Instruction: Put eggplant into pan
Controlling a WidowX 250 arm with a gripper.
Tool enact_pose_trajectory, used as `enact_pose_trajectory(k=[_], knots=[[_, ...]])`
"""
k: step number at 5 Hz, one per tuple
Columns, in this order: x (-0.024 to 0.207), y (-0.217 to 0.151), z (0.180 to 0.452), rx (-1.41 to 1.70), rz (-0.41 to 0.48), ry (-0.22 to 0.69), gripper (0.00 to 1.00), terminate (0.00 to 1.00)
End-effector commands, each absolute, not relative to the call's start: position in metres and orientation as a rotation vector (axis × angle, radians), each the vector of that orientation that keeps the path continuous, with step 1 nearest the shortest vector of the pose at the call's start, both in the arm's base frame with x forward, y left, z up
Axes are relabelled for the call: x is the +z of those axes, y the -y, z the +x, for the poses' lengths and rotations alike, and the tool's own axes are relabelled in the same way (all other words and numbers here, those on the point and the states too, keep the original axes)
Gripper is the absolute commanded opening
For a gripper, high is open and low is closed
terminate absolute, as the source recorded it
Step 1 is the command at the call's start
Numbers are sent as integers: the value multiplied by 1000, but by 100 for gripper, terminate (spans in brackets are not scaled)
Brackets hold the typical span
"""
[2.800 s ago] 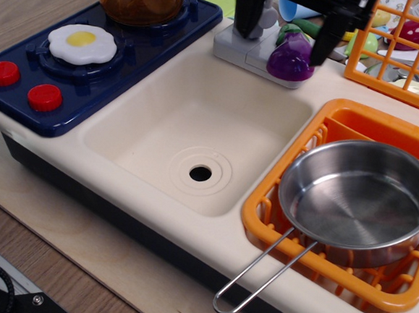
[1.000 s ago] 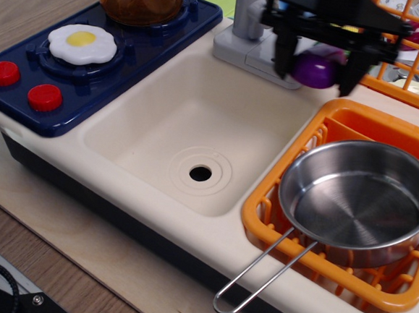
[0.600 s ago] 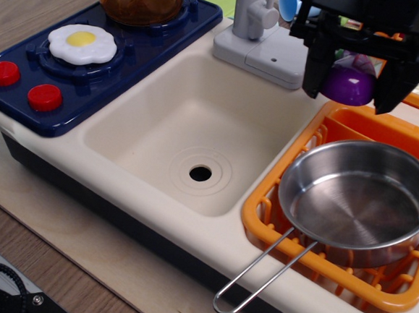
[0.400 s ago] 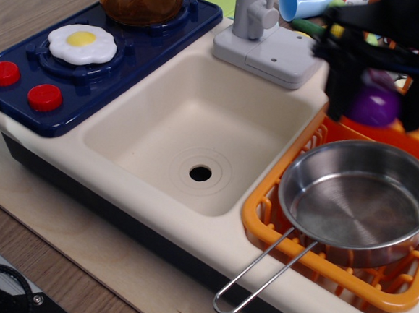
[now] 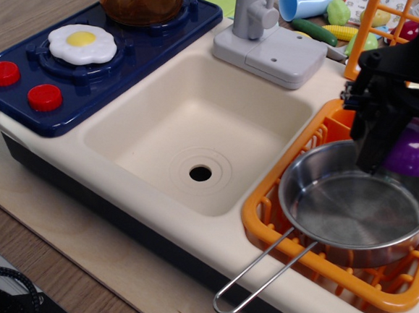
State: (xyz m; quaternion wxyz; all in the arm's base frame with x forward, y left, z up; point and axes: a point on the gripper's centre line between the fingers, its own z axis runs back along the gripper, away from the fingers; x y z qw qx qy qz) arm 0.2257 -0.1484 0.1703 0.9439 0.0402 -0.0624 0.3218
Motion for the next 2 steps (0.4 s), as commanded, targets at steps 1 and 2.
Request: enact_pose_trajectory(k=[1, 2], knots=[[184, 149, 225, 665, 36, 156, 100, 0], [184, 149, 225, 665, 36, 156, 100, 100]])
